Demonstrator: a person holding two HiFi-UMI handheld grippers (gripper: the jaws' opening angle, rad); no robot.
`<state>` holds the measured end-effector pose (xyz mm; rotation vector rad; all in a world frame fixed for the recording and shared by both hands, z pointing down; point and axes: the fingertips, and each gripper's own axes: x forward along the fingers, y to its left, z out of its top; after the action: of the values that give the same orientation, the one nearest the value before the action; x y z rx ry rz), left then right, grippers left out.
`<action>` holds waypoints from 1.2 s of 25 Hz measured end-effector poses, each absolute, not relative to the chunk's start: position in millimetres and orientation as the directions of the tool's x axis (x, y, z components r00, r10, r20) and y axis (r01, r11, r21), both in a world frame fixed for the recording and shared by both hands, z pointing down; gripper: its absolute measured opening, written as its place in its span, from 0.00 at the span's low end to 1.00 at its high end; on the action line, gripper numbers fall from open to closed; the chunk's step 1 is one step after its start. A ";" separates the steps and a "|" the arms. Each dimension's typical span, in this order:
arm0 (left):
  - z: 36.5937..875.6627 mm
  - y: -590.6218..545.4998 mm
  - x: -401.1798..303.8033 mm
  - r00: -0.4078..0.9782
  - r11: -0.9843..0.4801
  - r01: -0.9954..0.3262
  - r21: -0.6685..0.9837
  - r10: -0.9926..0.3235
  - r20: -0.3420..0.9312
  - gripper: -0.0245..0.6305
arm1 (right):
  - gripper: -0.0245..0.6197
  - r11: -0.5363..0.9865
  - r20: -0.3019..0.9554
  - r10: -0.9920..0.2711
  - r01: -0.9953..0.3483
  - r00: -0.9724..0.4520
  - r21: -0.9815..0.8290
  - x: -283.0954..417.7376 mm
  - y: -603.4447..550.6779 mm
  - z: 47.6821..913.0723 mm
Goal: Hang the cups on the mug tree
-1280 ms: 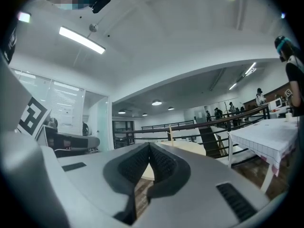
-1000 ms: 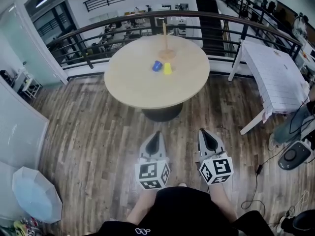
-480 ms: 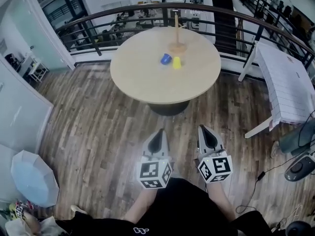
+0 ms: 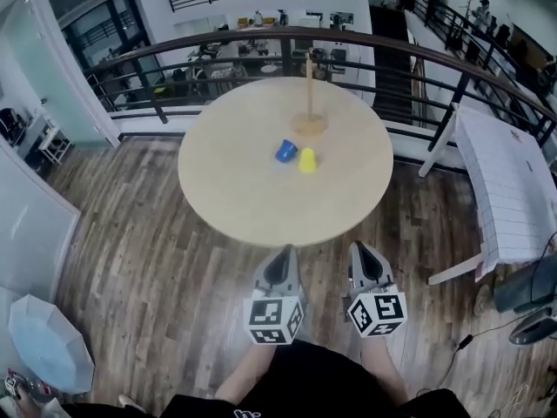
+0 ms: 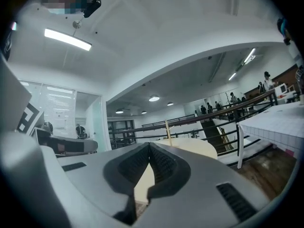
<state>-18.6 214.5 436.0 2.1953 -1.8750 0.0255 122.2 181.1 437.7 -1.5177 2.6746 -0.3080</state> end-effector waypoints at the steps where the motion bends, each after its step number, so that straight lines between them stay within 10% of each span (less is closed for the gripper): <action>1: 437.6 196.3 -25.7 0.172 -0.138 -0.974 0.182 -0.967 0.188 0.06 | 0.05 0.497 0.062 -0.853 -0.843 -0.518 -0.206 113.5 163.3 440.2; 30: 428.4 -93.5 -76.3 0.159 -0.102 -0.968 0.230 -0.957 0.243 0.06 | 0.05 0.585 0.127 -0.791 -0.801 -0.599 -0.129 43.4 -132.4 423.2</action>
<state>-76.3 -93.5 428.4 2.1095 -1.8431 0.0458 43.4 -132.4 423.2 -1.4299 2.8459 -0.2764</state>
